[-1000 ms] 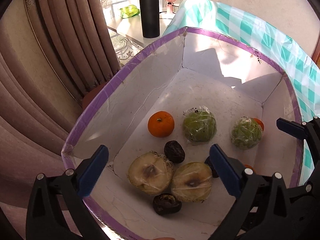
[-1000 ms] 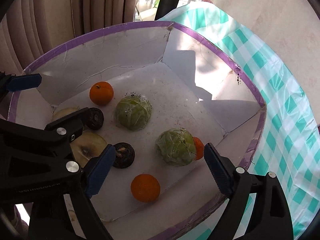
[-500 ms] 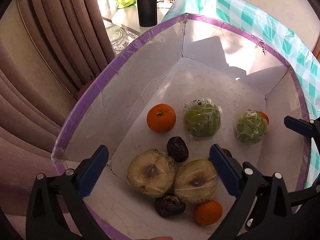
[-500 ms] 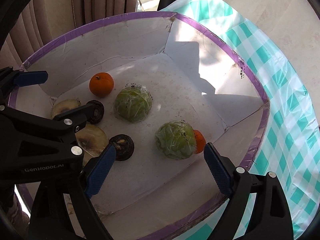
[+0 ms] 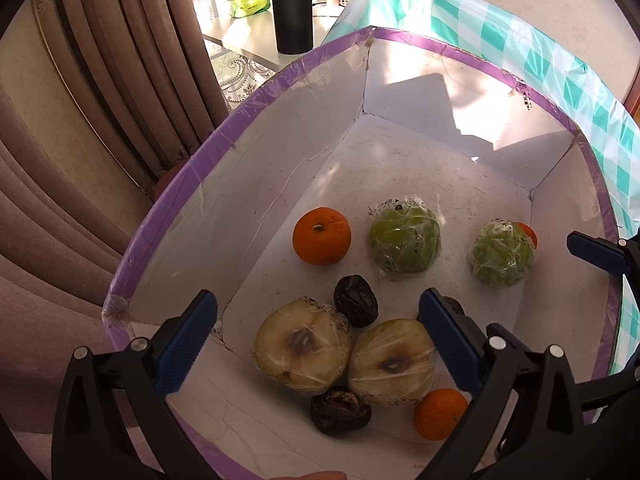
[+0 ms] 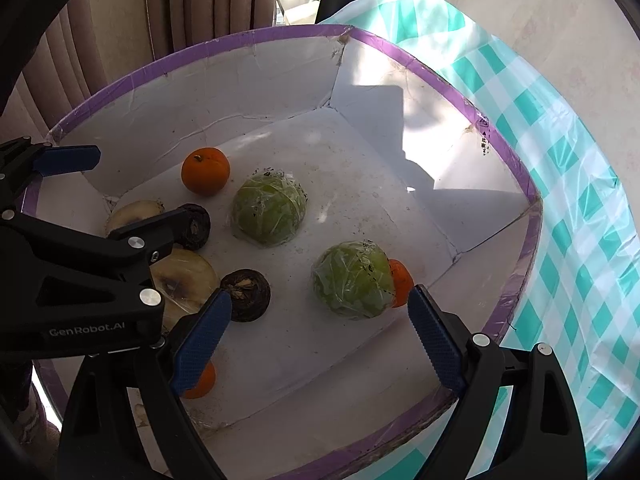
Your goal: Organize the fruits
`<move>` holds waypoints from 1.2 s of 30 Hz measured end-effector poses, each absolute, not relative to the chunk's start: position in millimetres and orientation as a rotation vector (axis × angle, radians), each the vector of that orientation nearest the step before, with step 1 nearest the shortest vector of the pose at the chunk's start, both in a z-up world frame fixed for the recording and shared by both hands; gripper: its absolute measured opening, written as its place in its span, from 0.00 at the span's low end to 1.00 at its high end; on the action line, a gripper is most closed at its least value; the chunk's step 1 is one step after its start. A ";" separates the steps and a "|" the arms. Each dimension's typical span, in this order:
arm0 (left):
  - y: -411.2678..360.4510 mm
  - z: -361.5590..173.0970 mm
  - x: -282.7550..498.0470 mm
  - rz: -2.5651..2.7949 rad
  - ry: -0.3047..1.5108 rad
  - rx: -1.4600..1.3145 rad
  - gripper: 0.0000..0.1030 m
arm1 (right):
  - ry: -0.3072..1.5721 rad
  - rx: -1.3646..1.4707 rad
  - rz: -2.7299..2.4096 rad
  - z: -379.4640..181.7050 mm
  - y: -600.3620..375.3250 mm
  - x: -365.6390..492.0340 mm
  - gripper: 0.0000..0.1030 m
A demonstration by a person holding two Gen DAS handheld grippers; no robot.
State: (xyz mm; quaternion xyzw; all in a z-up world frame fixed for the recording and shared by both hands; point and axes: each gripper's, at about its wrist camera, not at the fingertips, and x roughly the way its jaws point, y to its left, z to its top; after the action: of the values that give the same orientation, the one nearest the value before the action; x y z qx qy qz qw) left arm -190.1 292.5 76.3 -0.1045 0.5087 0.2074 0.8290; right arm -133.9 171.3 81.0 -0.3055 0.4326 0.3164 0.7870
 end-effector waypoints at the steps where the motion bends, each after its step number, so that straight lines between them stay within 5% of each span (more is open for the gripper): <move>1: 292.8 76.2 -190.0 0.440 1.080 -0.222 0.98 | 0.932 -0.659 0.682 81.0 171.2 -133.9 0.83; 36: 294.2 76.3 -188.6 0.429 1.085 -0.215 0.98 | 0.923 -0.657 0.682 80.2 169.4 -135.8 0.83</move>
State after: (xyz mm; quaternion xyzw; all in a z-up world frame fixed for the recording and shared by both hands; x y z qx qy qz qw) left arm -188.6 294.2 76.3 -0.1014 0.5112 0.2022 0.8291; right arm -135.8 169.4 80.2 -0.3052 0.4284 0.3168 0.7893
